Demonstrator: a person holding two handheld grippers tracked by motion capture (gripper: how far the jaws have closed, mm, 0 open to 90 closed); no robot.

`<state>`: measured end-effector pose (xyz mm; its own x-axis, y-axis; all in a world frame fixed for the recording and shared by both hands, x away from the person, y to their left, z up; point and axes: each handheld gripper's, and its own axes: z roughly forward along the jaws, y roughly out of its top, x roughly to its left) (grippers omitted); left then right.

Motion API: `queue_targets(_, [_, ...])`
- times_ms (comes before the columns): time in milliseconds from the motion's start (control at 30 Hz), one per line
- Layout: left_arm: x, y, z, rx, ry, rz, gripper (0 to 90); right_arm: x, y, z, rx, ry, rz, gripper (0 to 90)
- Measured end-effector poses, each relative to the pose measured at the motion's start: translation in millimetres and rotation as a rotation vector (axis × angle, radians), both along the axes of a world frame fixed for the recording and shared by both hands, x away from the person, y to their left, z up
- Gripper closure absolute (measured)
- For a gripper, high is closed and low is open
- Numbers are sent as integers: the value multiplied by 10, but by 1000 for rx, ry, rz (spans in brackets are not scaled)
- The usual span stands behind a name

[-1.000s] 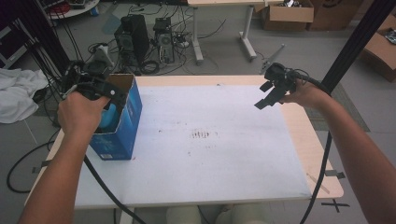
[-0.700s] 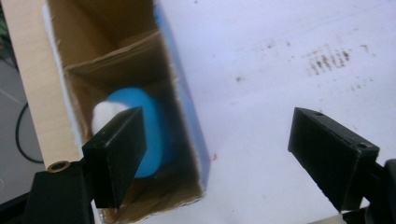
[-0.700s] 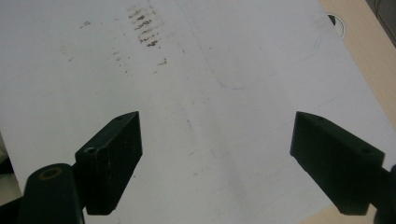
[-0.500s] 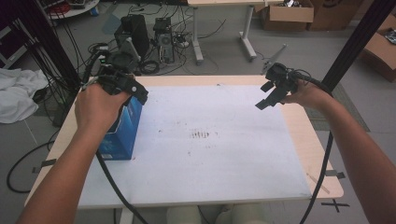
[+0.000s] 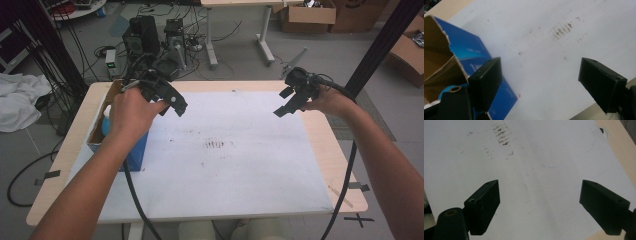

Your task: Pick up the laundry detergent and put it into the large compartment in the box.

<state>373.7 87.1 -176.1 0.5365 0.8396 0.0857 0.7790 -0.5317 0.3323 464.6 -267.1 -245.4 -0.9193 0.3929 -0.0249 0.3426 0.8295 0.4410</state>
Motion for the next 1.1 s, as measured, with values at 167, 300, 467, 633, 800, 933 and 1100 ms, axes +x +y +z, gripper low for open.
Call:
queue_targets(167, [15, -167, -38, 14, -3, -68, 203, -1, 1, -4, -4, 2, 0, 167])
queue_targets(300, [12, -284, -63, 32, -3, -135, 202, -14, -4, 4, -5, 3, -2, 167])
queue_targets(467, [-22, -419, -90, 58, 7, -218, 200, -39, -15, 19, -9, 6, -8, 168])
queue_targets(633, [-107, -583, -138, 71, 18, -310, 202, -43, -12, 16, -12, 7, -9, 168])
queue_targets(800, [-184, -719, -186, 88, 13, -391, 204, -50, 10, 15, -16, 8, -4, 170])
queue_targets(933, [-215, -806, -218, 100, 16, -433, 203, -48, 8, 18, -16, 6, -5, 169])
queue_targets(1100, [-224, -888, -276, 97, 33, -476, 204, -34, 6, 5, -17, 7, -4, 169])
